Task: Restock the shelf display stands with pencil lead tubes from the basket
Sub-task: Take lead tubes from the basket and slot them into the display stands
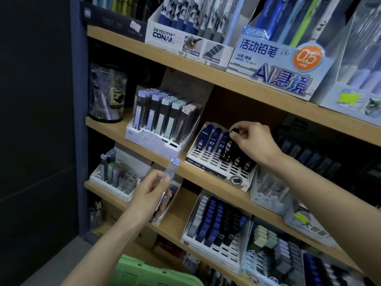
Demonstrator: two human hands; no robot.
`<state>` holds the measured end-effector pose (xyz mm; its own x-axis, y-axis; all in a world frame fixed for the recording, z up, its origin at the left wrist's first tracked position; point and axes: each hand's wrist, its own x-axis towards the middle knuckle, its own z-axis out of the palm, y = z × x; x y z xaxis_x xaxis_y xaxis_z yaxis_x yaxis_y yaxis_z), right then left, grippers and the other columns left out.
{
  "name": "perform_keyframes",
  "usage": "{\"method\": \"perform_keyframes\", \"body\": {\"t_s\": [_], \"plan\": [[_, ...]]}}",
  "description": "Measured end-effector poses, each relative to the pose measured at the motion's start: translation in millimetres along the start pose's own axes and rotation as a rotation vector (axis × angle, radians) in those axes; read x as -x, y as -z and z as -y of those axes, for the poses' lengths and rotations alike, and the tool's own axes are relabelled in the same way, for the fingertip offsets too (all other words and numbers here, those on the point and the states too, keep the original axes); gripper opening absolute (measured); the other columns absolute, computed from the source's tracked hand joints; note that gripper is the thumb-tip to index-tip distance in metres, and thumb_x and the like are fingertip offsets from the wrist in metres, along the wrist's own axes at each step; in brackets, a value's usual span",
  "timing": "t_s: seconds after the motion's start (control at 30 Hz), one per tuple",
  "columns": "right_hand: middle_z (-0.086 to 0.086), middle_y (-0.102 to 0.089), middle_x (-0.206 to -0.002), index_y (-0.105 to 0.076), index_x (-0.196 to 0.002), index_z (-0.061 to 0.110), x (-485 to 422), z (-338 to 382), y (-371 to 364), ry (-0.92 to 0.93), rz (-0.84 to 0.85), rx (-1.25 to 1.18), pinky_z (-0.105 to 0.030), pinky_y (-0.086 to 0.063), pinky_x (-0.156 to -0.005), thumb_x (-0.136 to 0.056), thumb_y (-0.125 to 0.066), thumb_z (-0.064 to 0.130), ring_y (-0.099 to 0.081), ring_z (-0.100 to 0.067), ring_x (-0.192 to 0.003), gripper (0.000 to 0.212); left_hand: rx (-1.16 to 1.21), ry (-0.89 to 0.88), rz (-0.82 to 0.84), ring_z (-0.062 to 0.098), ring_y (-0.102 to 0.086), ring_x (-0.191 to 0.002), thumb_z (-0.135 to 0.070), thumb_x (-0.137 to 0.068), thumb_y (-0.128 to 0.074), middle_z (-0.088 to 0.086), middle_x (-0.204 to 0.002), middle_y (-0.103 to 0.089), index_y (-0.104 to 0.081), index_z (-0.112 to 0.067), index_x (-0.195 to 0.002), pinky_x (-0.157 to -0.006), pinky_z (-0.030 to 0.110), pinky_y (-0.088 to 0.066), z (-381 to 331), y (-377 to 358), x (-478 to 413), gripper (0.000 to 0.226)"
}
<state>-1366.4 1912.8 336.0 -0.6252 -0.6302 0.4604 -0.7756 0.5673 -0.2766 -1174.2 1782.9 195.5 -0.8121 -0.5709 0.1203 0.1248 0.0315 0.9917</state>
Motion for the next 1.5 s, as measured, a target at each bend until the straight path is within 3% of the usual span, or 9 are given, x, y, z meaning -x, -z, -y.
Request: {"method": "perform_keyframes", "body": {"t_s": [0.27, 0.4, 0.5, 0.57, 0.73, 0.87, 1.0, 1.2, 1.5], "plan": [[0.008, -0.057, -0.073, -0.067, -0.103, 0.018, 13, -17, 2, 0.032, 0.048, 0.058, -0.004, -0.041, -0.059, -0.091, -0.061, 0.018, -0.054, -0.003, -0.067, 0.013, 0.014, 0.006, 0.026, 0.011, -0.038, -0.036, -0.026, -0.098, -0.046, 0.000, -0.051, -0.053, -0.051, -0.012, -0.083, -0.035, 0.021, -0.031, 5, -16, -3, 0.021], [0.000, -0.064, -0.085, -0.067, -0.106, 0.017, 14, -17, -4, 0.046, 0.028, 0.041, -0.022, -0.052, -0.076, -0.091, -0.062, 0.018, -0.060, -0.007, -0.076, 0.016, 0.010, 0.024, 0.038, 0.009, -0.039, -0.037, -0.025, -0.098, -0.047, -0.003, -0.049, -0.053, -0.051, -0.012, -0.083, -0.036, 0.021, -0.032, 7, -20, -3, 0.020], [0.009, -0.058, -0.078, -0.068, -0.108, 0.016, 13, -17, -6, 0.032, 0.027, -0.004, -0.005, -0.041, -0.065, -0.091, -0.062, 0.019, -0.055, 0.002, -0.070, 0.018, 0.021, 0.036, 0.039, 0.011, -0.039, -0.037, -0.023, -0.097, -0.048, -0.003, -0.051, -0.053, -0.052, -0.009, -0.085, -0.036, 0.021, -0.032, 7, -22, -3, 0.019], [0.010, -0.056, -0.077, -0.068, -0.109, 0.015, 13, -17, -6, 0.035, 0.039, 0.000, -0.004, -0.038, -0.063, -0.091, -0.062, 0.018, -0.052, 0.003, -0.069, 0.019, 0.019, 0.031, 0.041, 0.012, -0.039, -0.037, -0.022, -0.097, -0.047, -0.004, -0.051, -0.053, -0.052, -0.008, -0.085, -0.036, 0.022, -0.032, 8, -22, -4, 0.019], [0.000, -0.063, -0.099, -0.067, -0.116, 0.016, 15, -15, -10, 0.075, 0.091, 0.080, -0.023, -0.048, -0.082, -0.093, -0.058, 0.018, -0.058, -0.010, -0.087, 0.024, 0.019, 0.027, 0.047, 0.011, -0.040, -0.037, -0.022, -0.097, -0.047, -0.002, -0.052, -0.053, -0.052, -0.009, -0.084, -0.036, 0.023, -0.033, 9, -22, -5, 0.019], [-0.001, -0.051, -0.099, -0.064, -0.121, 0.013, 15, -13, -12, 0.108, 0.058, 0.154, -0.023, -0.042, -0.081, -0.097, -0.051, 0.018, -0.053, -0.016, -0.093, 0.028, 0.025, 0.026, 0.045, 0.012, -0.041, -0.039, -0.022, -0.097, -0.048, -0.002, -0.056, -0.053, -0.052, -0.008, -0.085, -0.037, 0.023, -0.034, 9, -23, -4, 0.019], [-0.008, -0.062, -0.112, -0.066, -0.116, 0.010, 12, -16, -8, 0.050, 0.101, 0.086, -0.031, -0.048, -0.095, -0.096, -0.052, 0.016, -0.060, -0.022, -0.104, 0.024, 0.033, 0.026, 0.043, 0.012, -0.042, -0.040, -0.021, -0.097, -0.048, -0.001, -0.057, -0.053, -0.053, -0.009, -0.084, -0.036, 0.024, -0.035, 10, -23, -4, 0.018], [-0.001, -0.064, -0.080, -0.062, -0.090, 0.015, 8, -17, -5, 0.013, 0.101, -0.008, -0.038, -0.056, -0.079, -0.092, -0.060, 0.013, -0.065, -0.015, -0.078, 0.003, 0.038, 0.026, 0.047, 0.012, -0.042, -0.039, -0.020, -0.097, -0.048, 0.000, -0.059, -0.053, -0.053, -0.007, -0.085, -0.035, 0.023, -0.034, 12, -24, -6, 0.018], [-0.006, -0.053, -0.109, -0.061, -0.115, 0.010, 17, -11, -8, 0.128, 0.077, 0.250, -0.040, -0.051, -0.083, -0.094, -0.057, 0.017, -0.058, -0.026, -0.095, 0.023, 0.036, 0.017, 0.061, 0.012, -0.044, -0.041, -0.022, -0.097, -0.048, 0.006, -0.068, -0.056, -0.054, -0.009, -0.087, -0.036, 0.024, -0.036, 13, -25, -6, 0.017]]}}
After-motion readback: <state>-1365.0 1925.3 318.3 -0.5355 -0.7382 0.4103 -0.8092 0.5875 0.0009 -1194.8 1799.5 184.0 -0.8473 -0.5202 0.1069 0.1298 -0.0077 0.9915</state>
